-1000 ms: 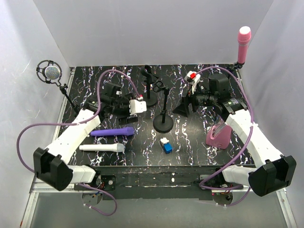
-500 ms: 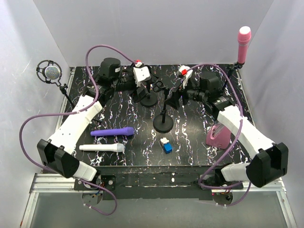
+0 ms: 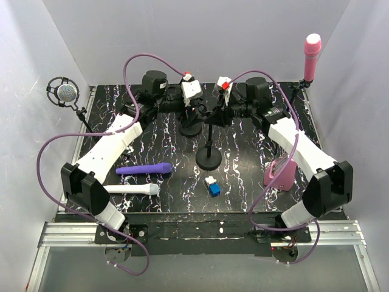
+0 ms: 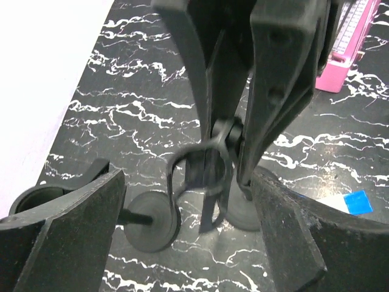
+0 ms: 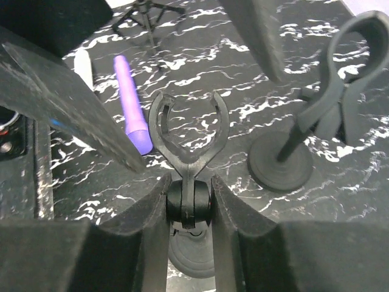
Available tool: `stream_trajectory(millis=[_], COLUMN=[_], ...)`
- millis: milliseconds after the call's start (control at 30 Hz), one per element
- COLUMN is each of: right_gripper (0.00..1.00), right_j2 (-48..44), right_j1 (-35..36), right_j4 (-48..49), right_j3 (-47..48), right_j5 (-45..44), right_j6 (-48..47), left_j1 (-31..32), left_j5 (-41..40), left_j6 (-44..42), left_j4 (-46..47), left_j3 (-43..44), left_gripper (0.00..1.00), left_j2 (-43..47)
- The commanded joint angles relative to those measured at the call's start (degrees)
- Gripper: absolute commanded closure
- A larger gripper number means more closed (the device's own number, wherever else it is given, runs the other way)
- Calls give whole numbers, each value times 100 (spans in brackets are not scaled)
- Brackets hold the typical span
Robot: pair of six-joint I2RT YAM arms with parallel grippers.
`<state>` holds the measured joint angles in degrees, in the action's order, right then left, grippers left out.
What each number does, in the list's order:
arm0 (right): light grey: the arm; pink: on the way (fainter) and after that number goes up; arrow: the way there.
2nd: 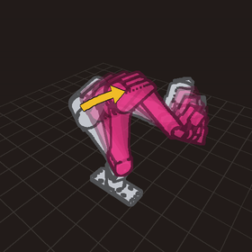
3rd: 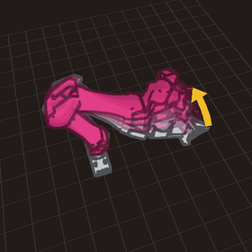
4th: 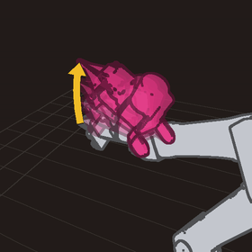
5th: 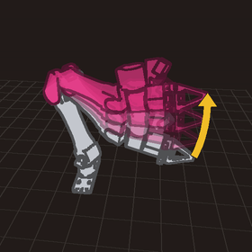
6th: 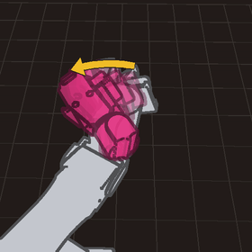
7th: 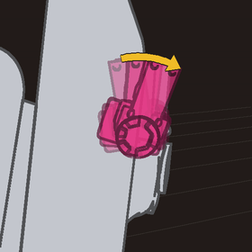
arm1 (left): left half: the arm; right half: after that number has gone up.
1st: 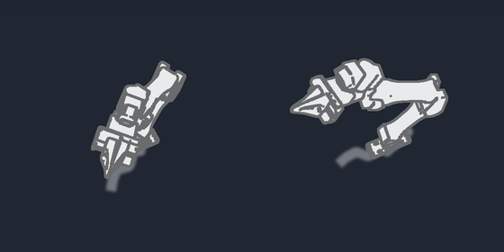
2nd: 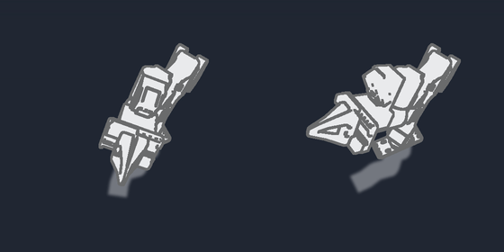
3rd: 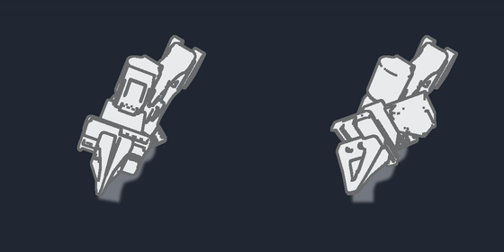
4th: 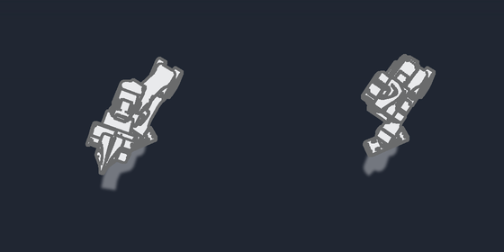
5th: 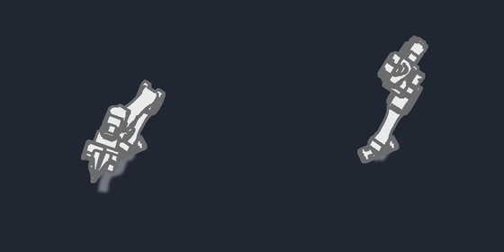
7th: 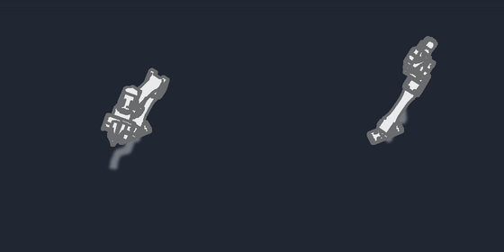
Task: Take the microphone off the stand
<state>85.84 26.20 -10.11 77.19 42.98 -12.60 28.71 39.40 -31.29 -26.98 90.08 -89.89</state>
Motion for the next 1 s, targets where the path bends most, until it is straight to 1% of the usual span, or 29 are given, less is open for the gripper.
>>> stream_trajectory(millis=[0, 67, 167, 267, 333, 400, 500, 533, 633, 733, 833, 967], right_gripper=[78, 83, 87, 86, 84, 78, 57, 50, 39, 33, 30, 30], right_j2=[362, 485, 652, 732, 750, 732, 645, 583, 408, 197, -41, -348], right_j1=[-97, -115, -150, -176, -211, -220, -255, -273, -317, -378, -422, -422], right_j4=[-860, -984, -975, -905, -914, -914, -914, -870, -861, -1027, -1326, -1257], right_j3=[796, 938, 1131, 1237, 1237, 1211, 1123, 1080, 974, 877, 737, 254], right_j5=[1386, 1554, 1661, 1652, 1634, 1635, 1459, 1380, 1187, 1134, 1020, 362], right_j6=[-901, -1016, -1034, -1008, -1016, -1043, -1148, -1139, -1139, -1131, -1113, -141], left_j1=[109, 126, 126, 126, 126, 126, 126, 126, 126, 126, 126, 126], left_j5=[226, 235, 261, 288, 288, 262, 200, 174, 173, 156, 156, 235], left_j6=[237, 237, 237, 193, 132, -17, -228, -229, -185, -115, -123, 131], left_j4=[281, 281, 168, -26, -192, -438, -860, -914, -958, -967, -1081, -1143], left_j3=[352, 387, 448, 580, 668, 765, 949, 976, 994, 1037, 1169, 1450], left_gripper=[17, 19, 28, 39, 46, 50, 56, 56, 53, 54, 62, 86], left_j2=[-108, -126, -187, -248, -301, -371, -512, -521, -582, -653, -793, -995])
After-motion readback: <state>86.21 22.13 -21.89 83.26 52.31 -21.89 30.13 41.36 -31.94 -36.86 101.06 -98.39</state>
